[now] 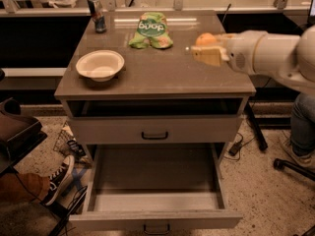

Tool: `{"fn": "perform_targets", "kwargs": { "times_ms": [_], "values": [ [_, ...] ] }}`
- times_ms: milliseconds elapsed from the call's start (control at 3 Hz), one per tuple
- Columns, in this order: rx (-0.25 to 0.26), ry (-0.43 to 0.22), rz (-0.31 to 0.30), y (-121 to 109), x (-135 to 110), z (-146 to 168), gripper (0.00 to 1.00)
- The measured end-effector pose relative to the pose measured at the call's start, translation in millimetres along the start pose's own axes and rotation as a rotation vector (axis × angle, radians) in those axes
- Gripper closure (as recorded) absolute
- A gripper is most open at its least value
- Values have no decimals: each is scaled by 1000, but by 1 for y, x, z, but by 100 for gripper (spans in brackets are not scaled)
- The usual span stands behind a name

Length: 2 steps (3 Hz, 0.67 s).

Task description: Place orange into middle drawer

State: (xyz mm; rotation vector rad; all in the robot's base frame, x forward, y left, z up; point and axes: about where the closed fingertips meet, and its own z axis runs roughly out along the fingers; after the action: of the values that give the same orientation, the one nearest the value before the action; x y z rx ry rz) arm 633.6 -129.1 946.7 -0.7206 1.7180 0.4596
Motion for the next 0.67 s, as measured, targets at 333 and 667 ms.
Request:
{"fn": "perform_targets", "kwargs": {
  "times_ms": [333, 667],
  "values": [
    [-65, 65, 17, 16, 47, -80, 100],
    [-175, 125, 75, 29, 79, -108, 100]
  ]
}}
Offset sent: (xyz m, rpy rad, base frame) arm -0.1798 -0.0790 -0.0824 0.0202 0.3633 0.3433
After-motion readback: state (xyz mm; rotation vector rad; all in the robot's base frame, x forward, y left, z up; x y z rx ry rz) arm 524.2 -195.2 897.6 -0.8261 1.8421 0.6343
